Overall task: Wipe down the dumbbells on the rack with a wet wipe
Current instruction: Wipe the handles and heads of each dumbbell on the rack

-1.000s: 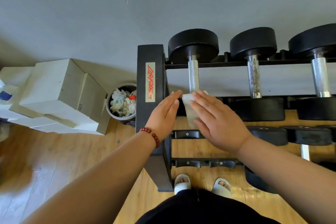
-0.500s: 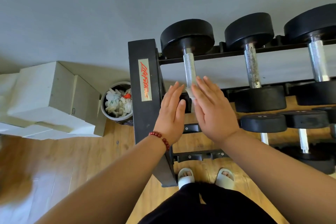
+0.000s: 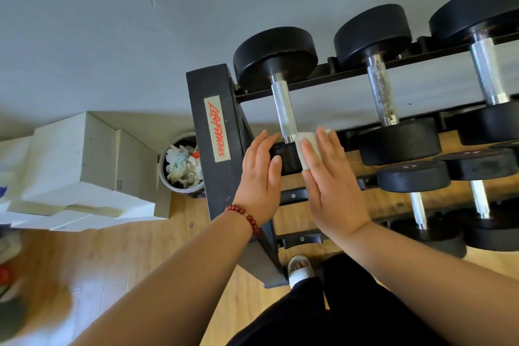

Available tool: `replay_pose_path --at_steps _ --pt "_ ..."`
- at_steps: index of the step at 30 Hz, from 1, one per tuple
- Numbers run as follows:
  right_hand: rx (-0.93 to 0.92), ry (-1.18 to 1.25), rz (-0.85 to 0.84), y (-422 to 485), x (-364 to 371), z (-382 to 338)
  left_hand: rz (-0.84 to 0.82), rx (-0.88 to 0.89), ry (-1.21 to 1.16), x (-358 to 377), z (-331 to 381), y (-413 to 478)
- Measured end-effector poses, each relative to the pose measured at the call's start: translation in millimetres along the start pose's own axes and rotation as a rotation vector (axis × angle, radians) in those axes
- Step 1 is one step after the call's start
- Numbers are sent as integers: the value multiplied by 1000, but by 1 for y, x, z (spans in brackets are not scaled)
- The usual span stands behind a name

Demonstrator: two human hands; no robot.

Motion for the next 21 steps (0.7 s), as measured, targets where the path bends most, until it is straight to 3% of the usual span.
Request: replay_pose_path --at_steps 6,11,17,21 --pt "246 251 -40 30 -10 5 34 -3 112 -1 11 2" --pt "110 224 -98 9 -8 11 119 57 161 7 23 12" --pt "235 308 -107 27 -10 16 142 92 208 10 19 14" --pt "189 267 -84 25 -6 9 131 61 220 11 23 13"
Point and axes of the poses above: each hand's wrist, its own y-axis towards the middle knuckle, its own x-axis out of the palm, z = x × y, the point moved 3 cm from there along y, towards the middle knuckle, and after that the axes turned 7 degrees about -y, right-handed, at the moved point
